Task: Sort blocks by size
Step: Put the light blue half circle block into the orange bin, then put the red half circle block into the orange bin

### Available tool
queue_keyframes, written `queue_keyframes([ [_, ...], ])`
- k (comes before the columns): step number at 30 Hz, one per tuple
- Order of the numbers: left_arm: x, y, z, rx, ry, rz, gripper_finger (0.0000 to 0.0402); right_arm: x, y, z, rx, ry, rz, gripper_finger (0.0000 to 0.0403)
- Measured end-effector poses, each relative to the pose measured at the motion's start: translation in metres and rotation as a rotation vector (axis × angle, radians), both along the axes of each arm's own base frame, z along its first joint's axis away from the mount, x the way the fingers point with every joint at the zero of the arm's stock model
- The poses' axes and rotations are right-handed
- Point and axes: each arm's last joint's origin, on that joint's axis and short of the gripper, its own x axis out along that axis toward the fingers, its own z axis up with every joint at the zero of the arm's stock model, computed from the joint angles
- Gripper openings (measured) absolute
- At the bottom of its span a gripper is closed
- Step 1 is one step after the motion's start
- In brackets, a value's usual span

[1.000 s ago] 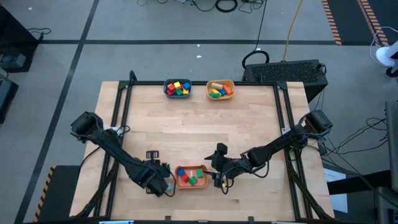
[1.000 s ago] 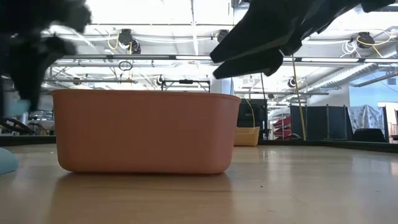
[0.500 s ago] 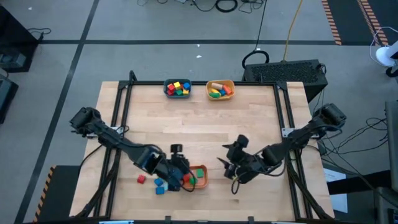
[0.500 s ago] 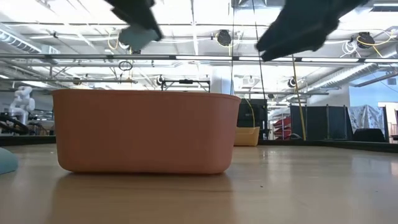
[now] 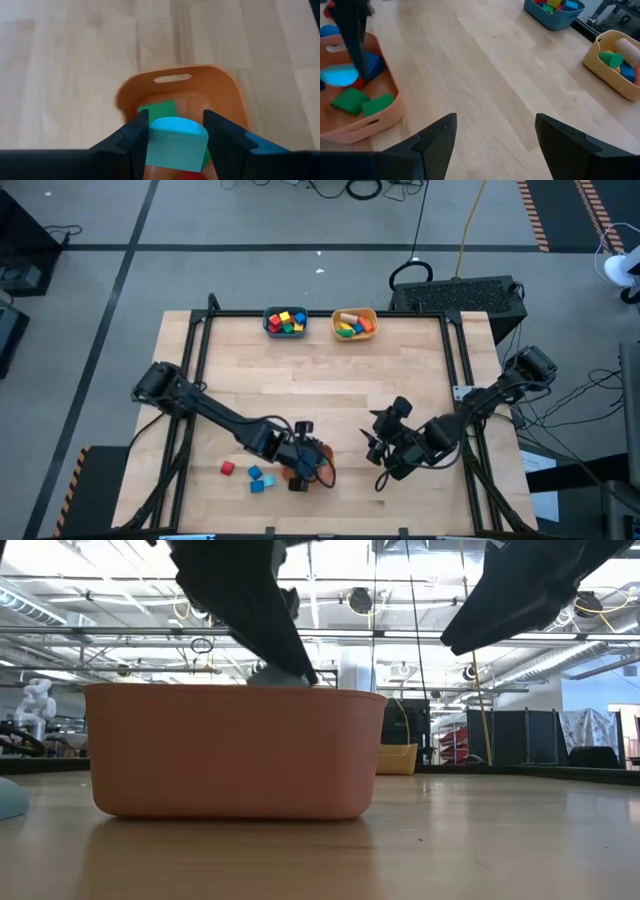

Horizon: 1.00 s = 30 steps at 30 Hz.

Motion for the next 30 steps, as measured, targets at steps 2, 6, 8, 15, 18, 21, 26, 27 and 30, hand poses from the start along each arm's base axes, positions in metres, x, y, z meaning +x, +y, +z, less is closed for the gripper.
queue_keyframes([
  [2,0.002,-0.002,-0.007,-0.011,0.013,-0.006,0.0167,0.000,0.000,0.000,-0.001,0.002,0.000,0.0256],
  [6,0.005,-0.004,-0.022,-0.013,0.051,-0.007,0.0172,0.000,0.000,0.000,0.000,0.001,0.000,0.0256],
  [8,0.006,-0.005,-0.026,-0.017,0.065,0.002,0.0182,0.000,0.000,0.000,0.001,-0.001,0.000,0.0256],
  [15,0.007,-0.005,-0.033,-0.012,0.080,0.004,0.0201,0.001,0.000,0.000,0.003,-0.003,0.000,0.0256],
  [18,0.007,-0.005,-0.033,-0.012,0.081,0.004,0.0203,0.001,0.001,0.000,0.006,-0.007,0.000,0.0256],
  [21,0.006,-0.005,-0.030,-0.026,0.086,-0.010,0.0204,0.001,0.001,0.000,0.011,-0.015,0.000,0.0256],
  [26,-0.003,-0.001,-0.008,-0.023,0.129,0.019,0.0204,0.002,0.001,0.001,0.016,-0.021,0.000,0.0256],
  [27,-0.006,0.000,-0.001,-0.016,0.140,0.036,0.0204,0.002,0.001,0.001,0.016,-0.021,0.000,0.0256],
  [30,-0.020,0.003,0.022,-0.018,0.169,0.070,0.0204,0.002,0.001,0.001,0.017,-0.023,0.001,0.0256],
])
